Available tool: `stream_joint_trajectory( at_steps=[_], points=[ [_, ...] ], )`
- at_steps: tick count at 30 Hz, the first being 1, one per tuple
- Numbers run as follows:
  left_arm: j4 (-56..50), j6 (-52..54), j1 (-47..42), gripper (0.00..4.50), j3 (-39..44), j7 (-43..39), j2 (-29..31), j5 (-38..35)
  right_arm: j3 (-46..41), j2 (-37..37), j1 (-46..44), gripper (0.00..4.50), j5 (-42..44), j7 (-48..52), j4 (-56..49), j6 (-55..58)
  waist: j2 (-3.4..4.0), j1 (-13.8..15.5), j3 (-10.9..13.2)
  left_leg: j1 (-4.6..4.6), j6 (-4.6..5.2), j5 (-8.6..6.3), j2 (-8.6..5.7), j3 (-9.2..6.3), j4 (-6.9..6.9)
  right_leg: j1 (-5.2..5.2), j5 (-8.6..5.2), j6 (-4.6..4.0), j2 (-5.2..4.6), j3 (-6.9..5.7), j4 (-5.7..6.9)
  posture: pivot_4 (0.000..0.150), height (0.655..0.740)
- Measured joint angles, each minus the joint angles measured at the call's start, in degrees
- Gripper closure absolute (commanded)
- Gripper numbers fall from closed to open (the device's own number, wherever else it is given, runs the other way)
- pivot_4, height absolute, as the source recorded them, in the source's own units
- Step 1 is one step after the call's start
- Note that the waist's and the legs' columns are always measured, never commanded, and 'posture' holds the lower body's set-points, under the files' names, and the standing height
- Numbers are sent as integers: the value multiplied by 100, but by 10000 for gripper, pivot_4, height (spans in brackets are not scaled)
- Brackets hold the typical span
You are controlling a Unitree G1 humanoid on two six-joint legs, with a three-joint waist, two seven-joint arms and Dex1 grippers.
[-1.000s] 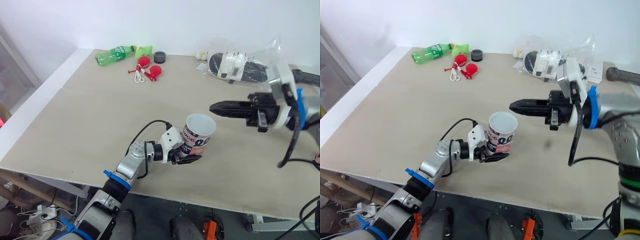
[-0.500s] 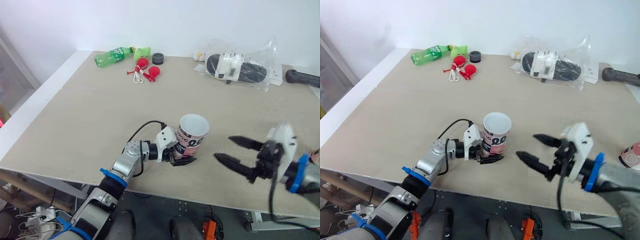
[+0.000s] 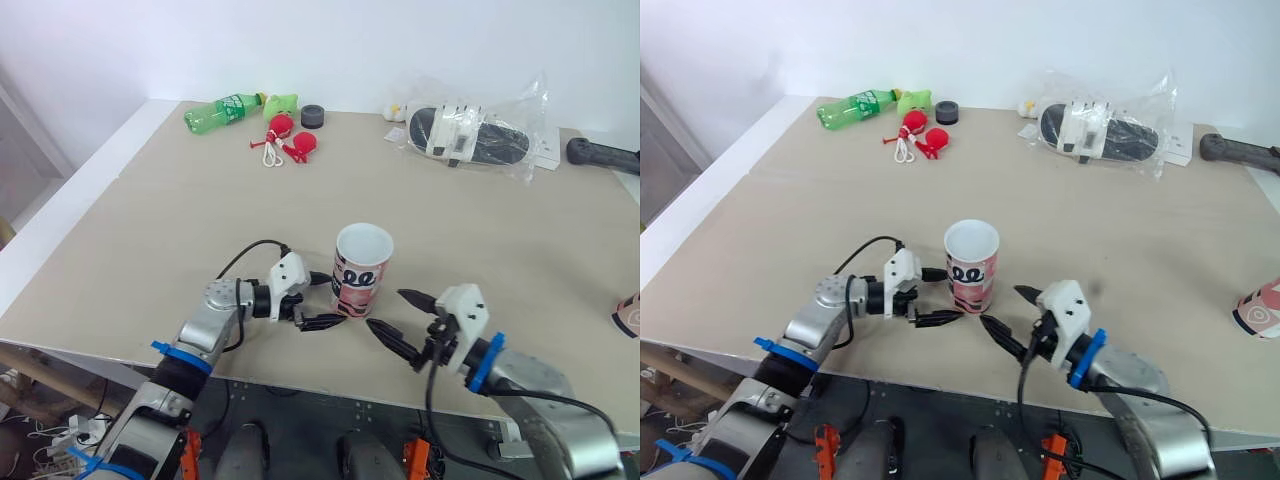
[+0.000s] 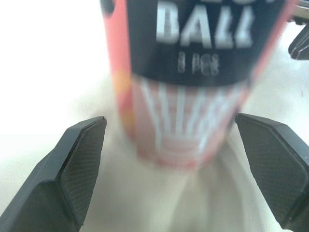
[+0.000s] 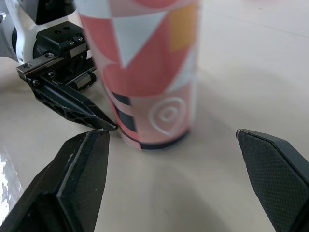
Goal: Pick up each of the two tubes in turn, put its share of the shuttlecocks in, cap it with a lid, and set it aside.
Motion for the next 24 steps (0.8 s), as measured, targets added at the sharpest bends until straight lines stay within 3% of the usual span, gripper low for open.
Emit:
stream_joint_trajectory(
  at_steps=[7,16,24],
  points=[
    [-454,143,340,976,328,-201,588,-177,539,412,-433,0,-413,-122,599,-421,-11,8,2,0,-5,3,1,1,-1,1,1,-1,-6,-5,0,1500,7400],
    [-1954,1577,598,976,1275,-366,1286,-1698,798,923,-1095,0,-585,-61,1605,-824,-31,-17,4,0,-5,3,13,2,-5,-3,5,-13,2,-7,0,1500,7400],
    [-2168,2377,378,976,1510,-310,1586,-2160,944,1251,-1614,0,-686,18,2234,-995,-40,-25,6,1,-6,3,13,3,-6,-3,4,-12,2,-8,0,1500,7400]
  ],
)
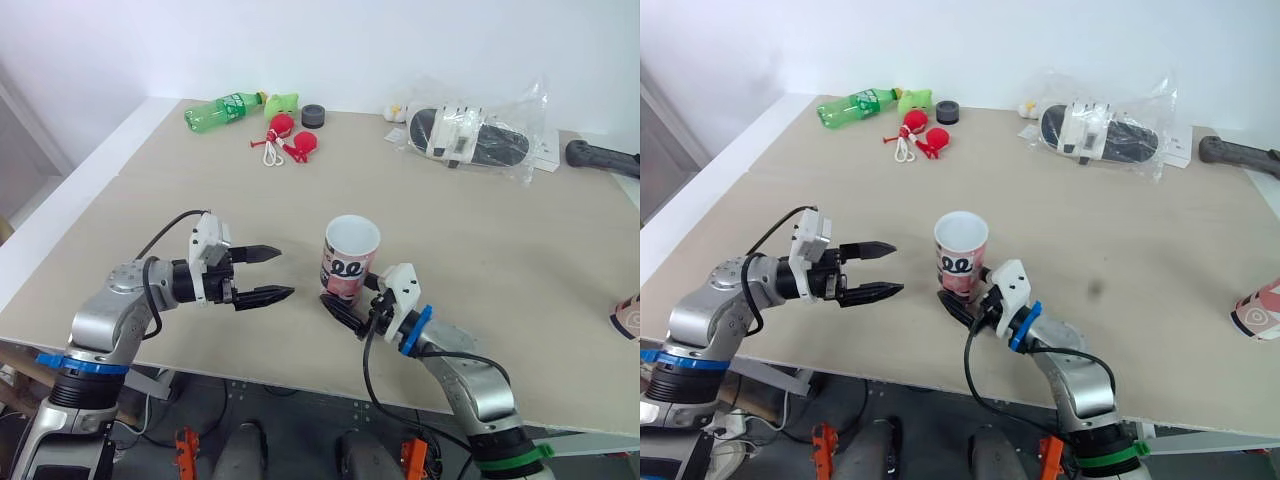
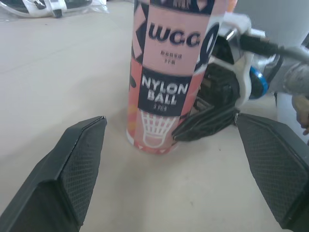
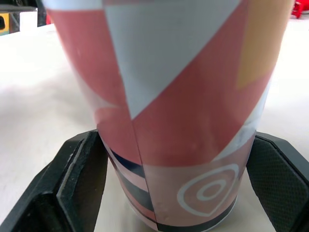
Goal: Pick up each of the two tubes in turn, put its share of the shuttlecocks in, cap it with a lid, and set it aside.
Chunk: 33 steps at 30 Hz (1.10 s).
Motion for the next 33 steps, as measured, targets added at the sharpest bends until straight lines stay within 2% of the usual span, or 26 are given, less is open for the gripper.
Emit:
stream_joint_trajectory(
  at_steps=[5,8,9,11,18,24,27,29,33],
  points=[
    [-128,147,-5,976,10,63,20,-102,103,203,-240,0,-114,-6,349,-167,-1,-1,0,0,-1,0,0,1,-5,-2,-1,-6,0,0,0,1500,7400],
    [-177,161,-5,0,10,95,21,-124,113,317,-357,6642,-168,-21,540,-251,-2,-1,0,0,0,0,0,1,-6,-3,2,-11,0,1,0,1500,7400],
    [-177,161,-4,0,10,96,21,-123,109,338,-364,10335,-174,-24,564,-278,-2,-1,0,0,-1,0,0,1,-6,-3,2,-11,0,1,0,1500,7400],
    [-176,158,-2,0,8,99,26,-111,101,375,-369,12760,-177,-5,576,-293,-3,-1,0,0,-1,0,0,1,-6,-3,2,-11,0,1,0,1500,7400],
    [-168,142,-29,0,-51,143,-22,-59,-94,433,-277,12760,-39,-161,432,-144,-4,6,0,-3,-1,0,-1,1,-7,-3,2,-11,-2,0,0,1500,7400],
    [-55,108,-496,0,-109,365,-336,11,-1261,397,-116,12760,19,-1151,-79,-191,-9,56,3,-9,-3,1,-5,4,-5,-6,3,-8,-6,0,-2,1500,7400],
    [339,-38,-1086,0,-302,624,-906,189,-2279,297,153,12760,-212,-2131,-178,-389,-9,180,3,-25,-7,4,-8,-1,0,-5,2,-8,-15,-21,-3,1500,7400],
    [476,-155,-1281,0,-419,726,-1082,306,-3026,152,270,12760,-277,-2673,-167,-442,-7,163,2,-28,-9,4,-10,16,-1,-9,8,-15,-21,-7,-7,1500,7400],
    [700,-282,-1436,0,-608,915,-1639,392,-3828,17,332,12760,-302,-3239,223,-572,-7,60,3,-24,-9,2,-9,18,-10,-13,6,-20,-16,-2,-7,1500,7400]
  ],
)
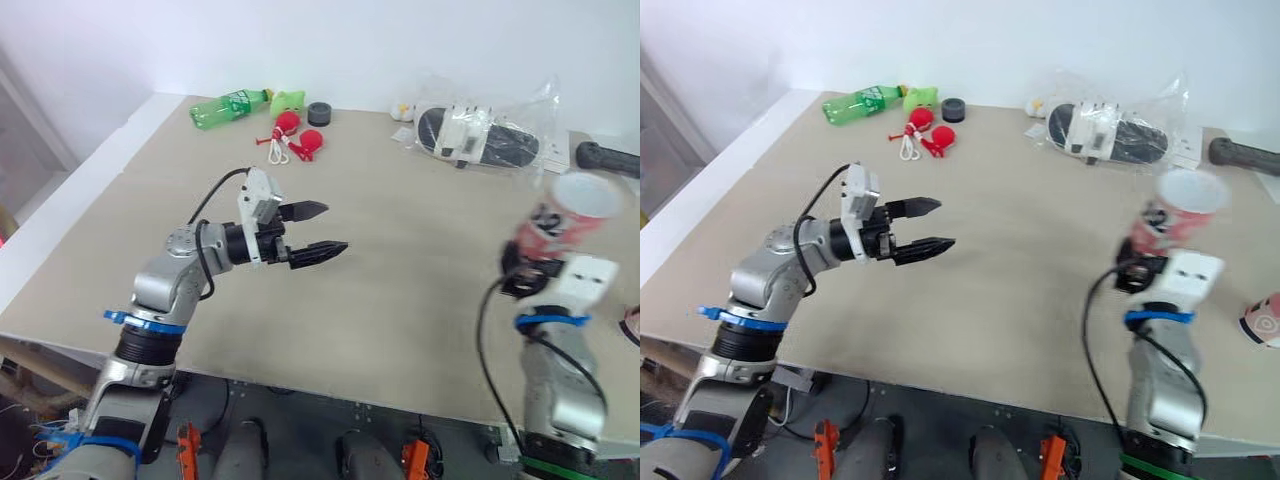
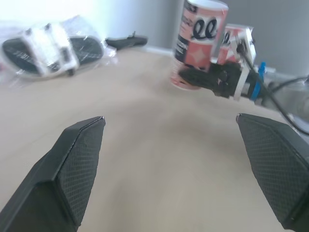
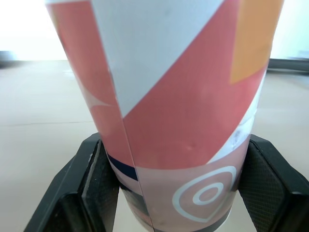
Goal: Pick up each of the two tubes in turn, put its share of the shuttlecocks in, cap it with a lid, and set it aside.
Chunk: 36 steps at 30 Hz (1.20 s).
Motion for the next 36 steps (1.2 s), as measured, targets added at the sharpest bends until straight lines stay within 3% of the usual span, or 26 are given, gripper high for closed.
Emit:
stream_joint_trajectory(
  at_steps=[14,16,18,23,36],
  points=[
    [32,-109,-18,0,-294,155,-287,117,-383,-253,-559,12760,66,-641,1810,-616,17,-76,-2,21,6,4,-3,7,-3,10,2,12,4,18,4,1500,7400],
    [31,-121,-17,0,-301,160,-281,138,-380,-253,-559,4105,96,-641,1851,-680,17,-76,-2,21,6,4,-3,6,-4,10,2,12,5,18,4,1500,7400],
    [32,-169,-3,0,-312,166,-273,164,-376,-253,-553,1296,101,-642,1857,-700,17,-76,-2,21,6,4,-3,6,-3,10,2,12,4,18,4,1500,7400],
    [36,-224,37,0,-339,162,-257,224,-369,-253,-395,1296,122,-633,1829,-719,17,-76,-2,21,6,4,-3,6,-4,10,1,11,4,18,4,1500,7400],
    [418,-503,166,0,-327,176,-216,516,-308,71,1259,1296,532,-617,-751,155,25,-65,-5,20,5,3,-2,8,-8,7,-16,35,2,18,3,1500,7400]
  ],
)
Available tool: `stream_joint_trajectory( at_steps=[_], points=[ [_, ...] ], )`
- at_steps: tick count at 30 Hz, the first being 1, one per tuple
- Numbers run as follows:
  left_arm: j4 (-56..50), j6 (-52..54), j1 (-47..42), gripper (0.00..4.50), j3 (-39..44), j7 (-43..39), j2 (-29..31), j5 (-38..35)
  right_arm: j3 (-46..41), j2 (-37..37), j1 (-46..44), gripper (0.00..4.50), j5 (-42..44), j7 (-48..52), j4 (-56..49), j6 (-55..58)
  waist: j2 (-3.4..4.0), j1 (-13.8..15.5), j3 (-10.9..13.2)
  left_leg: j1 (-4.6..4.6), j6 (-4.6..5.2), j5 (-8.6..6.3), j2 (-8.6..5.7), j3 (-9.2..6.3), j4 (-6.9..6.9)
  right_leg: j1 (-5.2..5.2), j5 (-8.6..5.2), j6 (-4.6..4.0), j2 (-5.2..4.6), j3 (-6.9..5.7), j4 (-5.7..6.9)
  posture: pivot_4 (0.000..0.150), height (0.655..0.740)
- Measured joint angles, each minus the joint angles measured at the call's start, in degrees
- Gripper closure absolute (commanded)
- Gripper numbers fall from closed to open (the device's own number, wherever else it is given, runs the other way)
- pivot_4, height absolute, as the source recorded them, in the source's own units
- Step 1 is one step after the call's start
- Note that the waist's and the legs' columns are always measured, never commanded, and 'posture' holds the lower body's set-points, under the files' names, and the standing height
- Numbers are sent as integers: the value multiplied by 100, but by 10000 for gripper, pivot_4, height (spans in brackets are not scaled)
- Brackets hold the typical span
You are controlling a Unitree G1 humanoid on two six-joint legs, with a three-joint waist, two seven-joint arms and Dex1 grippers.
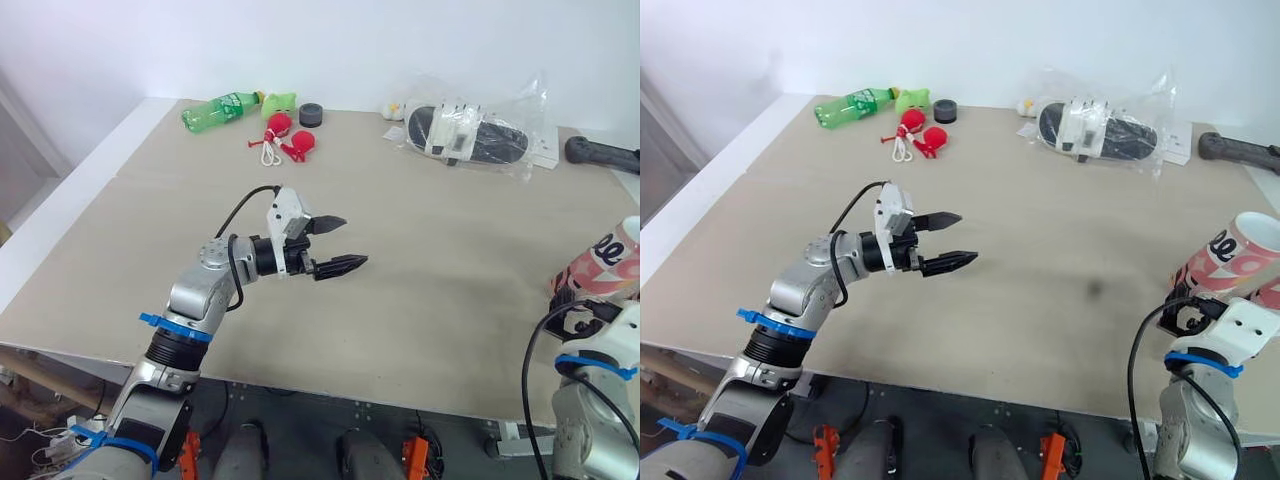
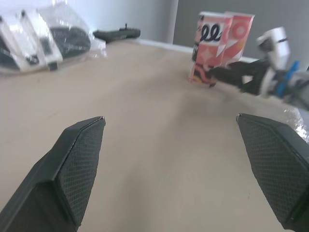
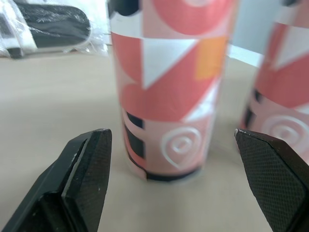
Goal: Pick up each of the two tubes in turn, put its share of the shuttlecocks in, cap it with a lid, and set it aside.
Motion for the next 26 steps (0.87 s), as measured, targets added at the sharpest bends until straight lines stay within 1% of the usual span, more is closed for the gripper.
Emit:
stream_joint_trajectory(
  at_steps=[2,4,5,6,7,10,13,14,17,19,26],
  points=[
    [7,-113,104,0,14,91,76,130,231,-86,517,1296,289,400,-723,406,1,-9,0,4,0,0,4,1,0,0,0,-3,3,1,0,1500,7400],
    [7,-129,175,0,21,146,127,163,406,-229,668,1296,409,686,-926,583,1,-16,0,5,0,0,5,1,0,0,1,-4,4,2,0,1500,7400],
    [1,-202,321,0,49,191,251,253,750,-683,836,1296,632,1231,-1221,912,3,-38,-1,14,0,0,7,14,0,1,2,-6,3,12,0,1500,7400],
    [9,-232,492,0,73,236,388,339,1003,-1043,770,1296,863,1726,-1546,1207,2,-45,0,17,0,0,9,20,0,1,2,-9,3,17,0,1500,7400],
    [7,-248,544,0,78,244,434,364,1070,-1170,694,1296,944,1864,-1593,1313,-5,-30,2,16,1,1,9,10,2,4,-2,-20,4,7,0,1500,7400],
    [-58,-357,866,0,192,257,693,406,1170,-1895,219,1296,1439,2514,-1601,1909,-17,2,7,13,2,1,8,20,10,7,-1,-21,-2,14,-3,1500,7400],
    [-89,-384,988,0,258,274,793,464,1193,-2161,30,1296,1653,2785,-1595,2160,-21,11,8,9,2,1,7,19,9,7,-2,-19,-3,11,-6,1500,7400],
    [-159,-460,1132,0,298,340,887,515,1365,-2454,-209,1296,1834,3118,-1540,2449,-25,24,9,5,0,0,8,20,8,5,-1,-9,-4,10,-7,1500,7400],
    [-276,-494,1272,0,316,466,890,566,1617,-2646,-444,1296,1877,3502,-1350,2649,-30,49,9,-1,-1,-1,6,15,6,2,0,2,-4,3,-8,1500,7400],
    [-343,-494,1317,0,318,527,892,590,1708,-2646,-500,1296,1863,3605,-1201,2678,-30,71,9,-7,-1,-3,6,12,5,0,-3,0,-4,-1,-8,1500,7400],
    [-551,-417,1337,0,317,621,908,591,1748,-2572,-494,1296,1771,3645,-1116,2664,-30,69,9,-7,-1,-3,7,11,5,-3,-2,3,-2,-1,-8,1500,7400]
  ],
)
